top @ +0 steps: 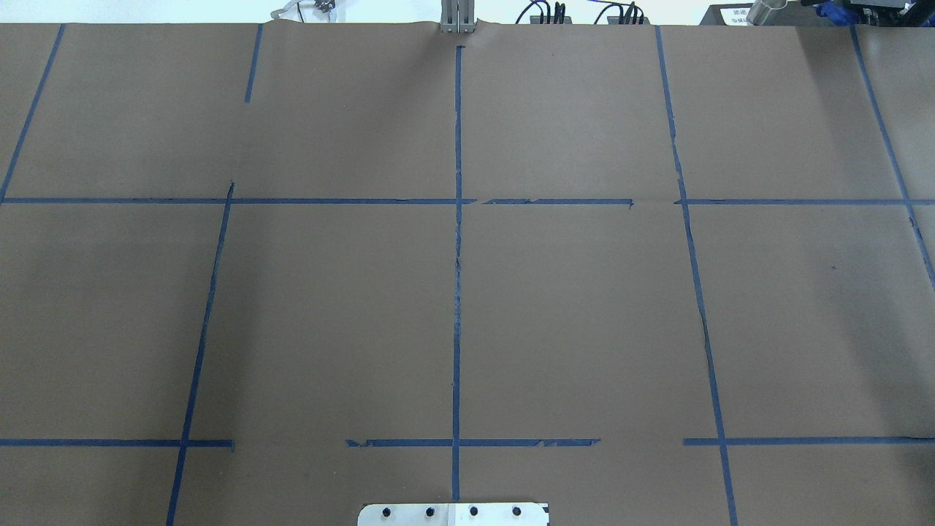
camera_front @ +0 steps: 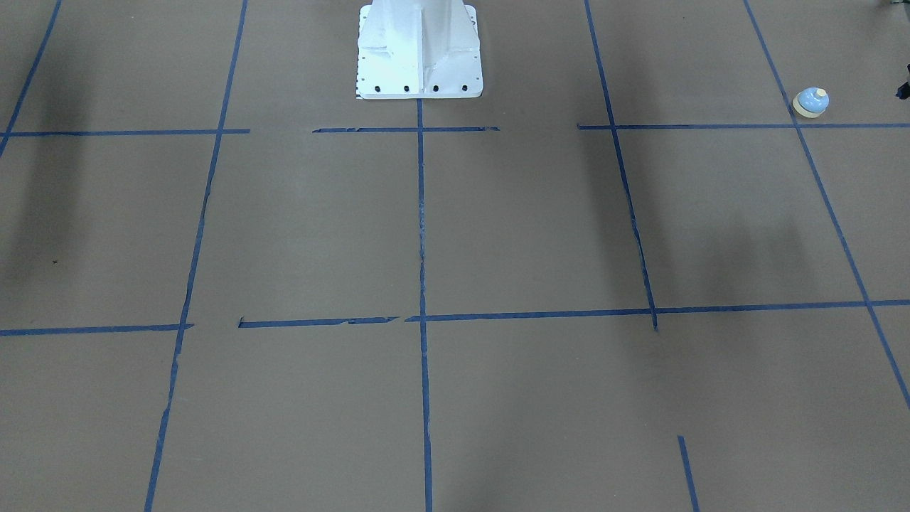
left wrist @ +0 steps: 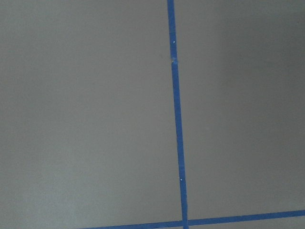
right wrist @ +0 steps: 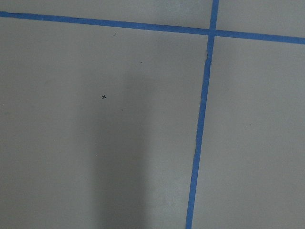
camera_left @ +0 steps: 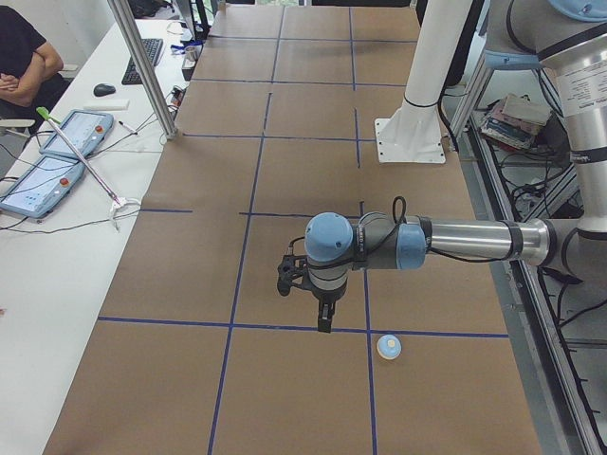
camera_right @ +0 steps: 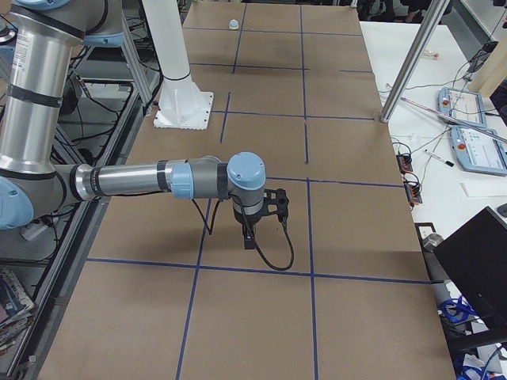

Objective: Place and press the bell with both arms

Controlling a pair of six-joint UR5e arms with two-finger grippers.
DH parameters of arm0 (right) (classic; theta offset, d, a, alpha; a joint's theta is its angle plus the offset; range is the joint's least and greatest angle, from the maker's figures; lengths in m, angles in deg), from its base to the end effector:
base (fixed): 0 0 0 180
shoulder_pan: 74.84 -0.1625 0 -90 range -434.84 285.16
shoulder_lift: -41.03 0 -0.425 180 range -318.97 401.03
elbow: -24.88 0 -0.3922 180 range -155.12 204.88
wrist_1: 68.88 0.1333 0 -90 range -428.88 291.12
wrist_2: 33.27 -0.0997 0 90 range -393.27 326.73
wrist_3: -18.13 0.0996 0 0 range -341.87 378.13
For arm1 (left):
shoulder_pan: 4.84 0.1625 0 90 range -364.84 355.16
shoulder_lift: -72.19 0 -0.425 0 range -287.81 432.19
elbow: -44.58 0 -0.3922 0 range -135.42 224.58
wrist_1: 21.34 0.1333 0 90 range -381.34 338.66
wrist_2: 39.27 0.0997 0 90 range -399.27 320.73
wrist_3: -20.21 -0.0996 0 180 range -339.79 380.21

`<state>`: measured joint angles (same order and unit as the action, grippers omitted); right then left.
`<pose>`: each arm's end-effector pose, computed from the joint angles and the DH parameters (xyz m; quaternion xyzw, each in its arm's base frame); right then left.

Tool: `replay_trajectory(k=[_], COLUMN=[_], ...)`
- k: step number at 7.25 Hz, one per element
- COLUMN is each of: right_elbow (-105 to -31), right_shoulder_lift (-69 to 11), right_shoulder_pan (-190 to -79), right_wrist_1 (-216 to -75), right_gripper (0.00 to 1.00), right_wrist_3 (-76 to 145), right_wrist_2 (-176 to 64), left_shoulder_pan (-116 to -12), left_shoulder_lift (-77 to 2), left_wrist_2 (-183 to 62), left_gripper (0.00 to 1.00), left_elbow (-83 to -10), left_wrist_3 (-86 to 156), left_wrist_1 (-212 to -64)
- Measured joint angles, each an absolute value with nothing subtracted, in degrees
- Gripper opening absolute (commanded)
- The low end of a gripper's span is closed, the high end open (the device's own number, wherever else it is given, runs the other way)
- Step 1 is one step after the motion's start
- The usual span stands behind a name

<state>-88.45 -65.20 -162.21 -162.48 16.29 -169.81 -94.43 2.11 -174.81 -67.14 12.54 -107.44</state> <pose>0.0438 -0.3765 0.5844 0.0253 -0.3951 -0.0479 0.9171 -0.0597 -0.3447 0.6231 0.0076 0.3873 0.0579 0.9201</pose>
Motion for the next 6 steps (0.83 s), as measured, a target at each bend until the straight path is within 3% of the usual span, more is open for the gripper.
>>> replay_trajectory(k=[6], right_elbow=[-88.42], right_shoulder_lift=[-65.23], right_shoulder_pan=[-162.2], right_wrist_1=[-162.48], right_gripper=[1.0], right_wrist_3=[16.4], right_wrist_2=[-169.77], left_shoulder_pan=[-94.58], left_shoulder_lift=[2.55], left_wrist_2=[-174.7], left_gripper=[1.0], left_elbow=[-68.1], left_wrist_3=[12.86], left_wrist_1=[-107.53])
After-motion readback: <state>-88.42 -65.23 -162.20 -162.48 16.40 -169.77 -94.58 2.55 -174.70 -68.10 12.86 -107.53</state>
